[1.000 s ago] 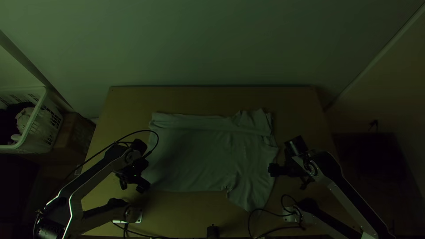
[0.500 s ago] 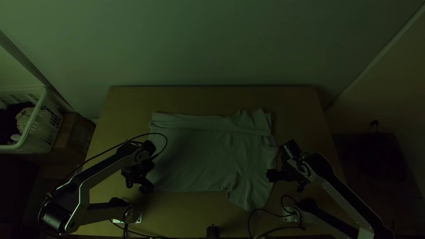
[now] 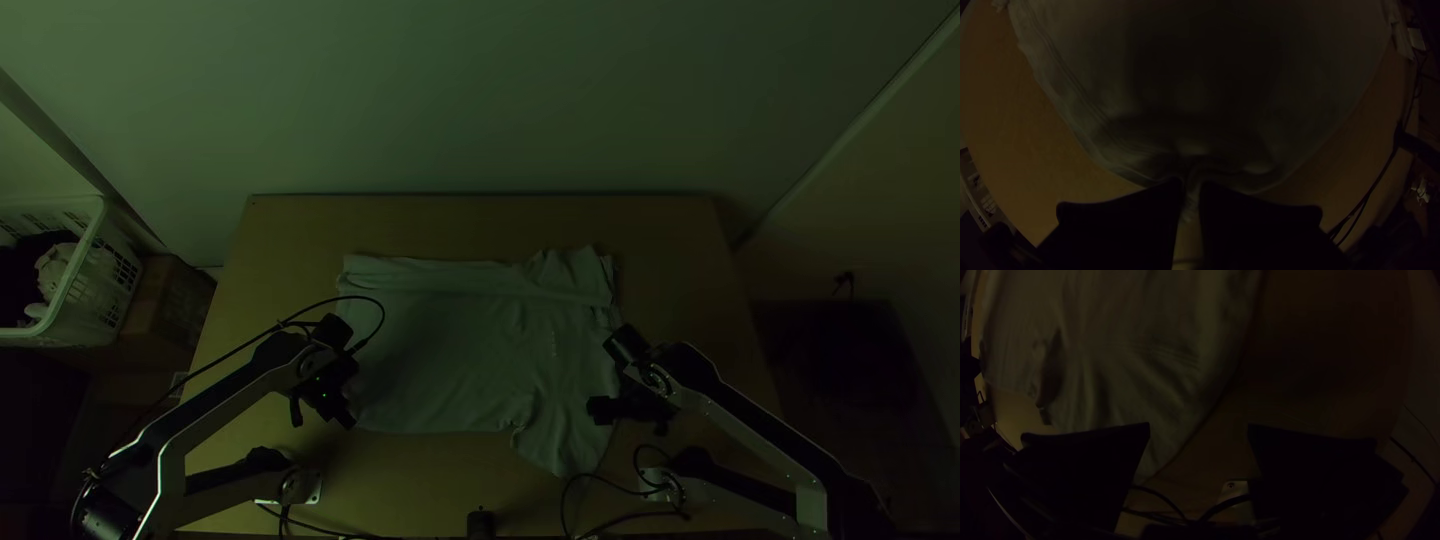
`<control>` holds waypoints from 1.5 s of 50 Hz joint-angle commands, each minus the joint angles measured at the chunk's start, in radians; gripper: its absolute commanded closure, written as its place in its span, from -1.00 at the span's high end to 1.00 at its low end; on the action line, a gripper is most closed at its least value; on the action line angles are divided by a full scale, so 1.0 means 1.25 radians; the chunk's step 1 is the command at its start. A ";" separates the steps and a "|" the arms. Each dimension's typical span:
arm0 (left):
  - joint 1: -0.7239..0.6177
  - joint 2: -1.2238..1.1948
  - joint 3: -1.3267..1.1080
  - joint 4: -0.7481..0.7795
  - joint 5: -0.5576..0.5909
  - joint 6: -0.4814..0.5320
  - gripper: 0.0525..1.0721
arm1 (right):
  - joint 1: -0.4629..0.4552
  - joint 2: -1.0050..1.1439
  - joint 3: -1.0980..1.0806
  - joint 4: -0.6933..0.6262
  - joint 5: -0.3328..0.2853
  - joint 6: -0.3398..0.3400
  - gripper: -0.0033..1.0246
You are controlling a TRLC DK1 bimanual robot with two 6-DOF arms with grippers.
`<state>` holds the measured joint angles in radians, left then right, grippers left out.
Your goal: Fold the t-shirt
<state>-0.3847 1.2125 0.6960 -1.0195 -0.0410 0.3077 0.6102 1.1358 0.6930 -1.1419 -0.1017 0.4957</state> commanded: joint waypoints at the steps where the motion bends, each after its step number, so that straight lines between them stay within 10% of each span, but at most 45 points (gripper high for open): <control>1: 0.018 -0.031 -0.009 0.004 0.011 0.020 -0.95 | 0.033 0.022 -0.021 -0.011 -0.016 0.044 0.67; 13: 0.046 -0.039 0.002 0.001 0.013 0.023 -0.95 | 0.037 0.106 -0.023 -0.002 -0.059 0.039 0.61; 34: 0.092 -0.069 0.008 -0.008 0.013 0.061 -0.95 | 0.059 0.179 -0.035 0.109 -0.075 0.038 -0.20; 39: 0.109 -0.069 0.016 -0.008 0.014 0.074 -0.95 | 0.071 0.165 -0.028 0.127 -0.006 0.033 -0.95; 75: 0.213 -0.023 0.132 0.050 0.056 0.080 -0.95 | -0.140 0.064 0.164 0.009 0.033 -0.114 -0.94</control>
<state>-0.1474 1.1591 0.8135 -0.9726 0.0086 0.3801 0.4637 1.1973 0.8444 -1.1137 -0.0784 0.3923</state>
